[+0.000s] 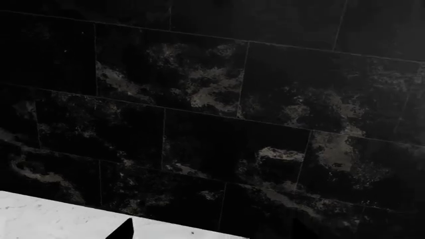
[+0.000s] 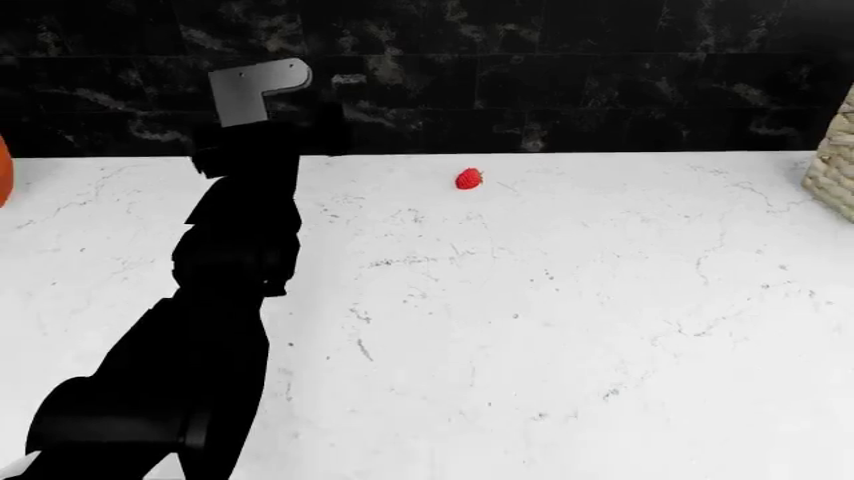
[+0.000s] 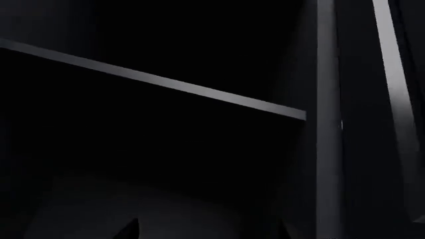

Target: Pick the cereal and bar from the counter and place them in the cabinets closest to them.

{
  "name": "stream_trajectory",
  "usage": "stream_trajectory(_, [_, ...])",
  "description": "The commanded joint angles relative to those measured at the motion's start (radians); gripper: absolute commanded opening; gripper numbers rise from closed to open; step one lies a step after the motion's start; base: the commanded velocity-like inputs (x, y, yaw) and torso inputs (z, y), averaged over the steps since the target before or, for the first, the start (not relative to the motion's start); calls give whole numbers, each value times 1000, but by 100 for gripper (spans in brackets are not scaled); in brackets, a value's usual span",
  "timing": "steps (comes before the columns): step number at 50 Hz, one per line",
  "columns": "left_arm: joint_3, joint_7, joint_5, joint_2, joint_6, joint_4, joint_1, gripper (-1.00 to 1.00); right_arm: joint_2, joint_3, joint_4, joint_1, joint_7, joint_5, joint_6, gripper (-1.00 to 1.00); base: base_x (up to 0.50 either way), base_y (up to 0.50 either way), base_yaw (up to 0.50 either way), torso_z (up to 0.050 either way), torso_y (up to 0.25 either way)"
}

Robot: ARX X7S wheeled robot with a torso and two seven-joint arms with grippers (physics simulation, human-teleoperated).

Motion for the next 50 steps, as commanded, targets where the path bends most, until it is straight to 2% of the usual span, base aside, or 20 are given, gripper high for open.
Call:
stream_trajectory(1, [-8,35,-88,1,61,0,-27,100,4,8,-58,1,14,40,48,100,-500,9,0,0,0])
stream_trajectory(11, [54,46,-193,-1,77,1,-72,100,19,19,-133,-37,-12,78,51,100,-502,-119,0,0,0])
stream_trajectory(20, [110,49,-239,-3,65,50,-49,100,26,44,-197,-101,-10,128,24,100,-502,-102,0,0,0])
stream_trajectory(22, [128,26,-244,-12,5,162,-3,100,34,55,-225,-131,-6,147,11,100,-500,9,0,0,0])
stream_trajectory(28, [137,-82,-318,-71,-267,701,183,100,88,83,-355,-263,44,196,-39,100,-500,9,0,0,0])
stream_trajectory(34, [116,-164,-401,-115,-407,1062,294,100,141,98,-456,-378,74,207,-83,100,-500,9,0,0,0])
stream_trajectory(42, [163,-213,-426,-144,-484,1334,394,100,208,87,-566,-551,70,162,-141,100,-501,-62,0,0,0])
stream_trajectory(50, [207,-220,-420,-161,-495,1430,446,100,248,60,-641,-720,41,75,-208,100,-505,-241,0,0,0])
